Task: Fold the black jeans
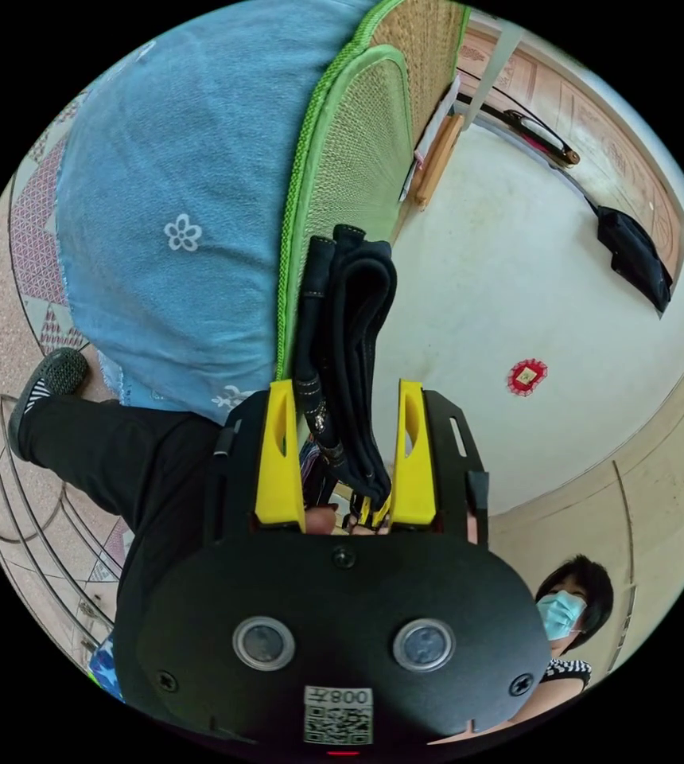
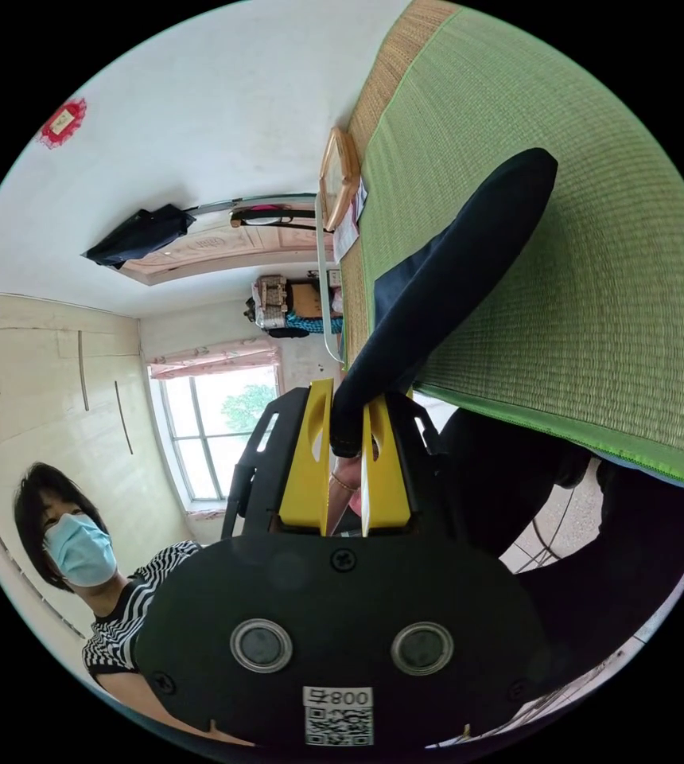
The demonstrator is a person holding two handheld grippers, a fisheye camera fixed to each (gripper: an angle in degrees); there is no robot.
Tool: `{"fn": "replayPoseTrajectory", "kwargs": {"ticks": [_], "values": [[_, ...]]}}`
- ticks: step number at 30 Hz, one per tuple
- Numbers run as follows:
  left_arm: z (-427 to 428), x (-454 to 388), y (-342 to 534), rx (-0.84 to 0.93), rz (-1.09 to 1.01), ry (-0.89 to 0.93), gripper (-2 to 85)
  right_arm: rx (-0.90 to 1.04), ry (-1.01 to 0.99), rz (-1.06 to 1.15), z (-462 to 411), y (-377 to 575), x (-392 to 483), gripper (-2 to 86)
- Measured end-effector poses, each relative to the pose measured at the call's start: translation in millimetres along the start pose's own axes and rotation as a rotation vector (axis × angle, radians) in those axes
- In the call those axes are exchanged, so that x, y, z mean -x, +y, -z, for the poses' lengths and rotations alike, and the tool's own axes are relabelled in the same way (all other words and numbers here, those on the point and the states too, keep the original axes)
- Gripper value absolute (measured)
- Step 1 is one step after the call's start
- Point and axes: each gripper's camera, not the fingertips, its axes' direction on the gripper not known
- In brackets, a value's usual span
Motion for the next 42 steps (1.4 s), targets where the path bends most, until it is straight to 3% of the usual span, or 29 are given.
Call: {"fn": "replayPoseTrajectory", "kwargs": {"ticks": [23, 42], "values": [[-53, -1, 22, 0.087, -0.014, -0.151, 9.6, -0.048, -0.004, -0.03, 87, 9, -43, 5.7], [-131, -12, 81, 0.117, -0.061, -0.199, 8.5, -0.064, -0.021, -0.041, 202, 18, -99, 5.4]]}}
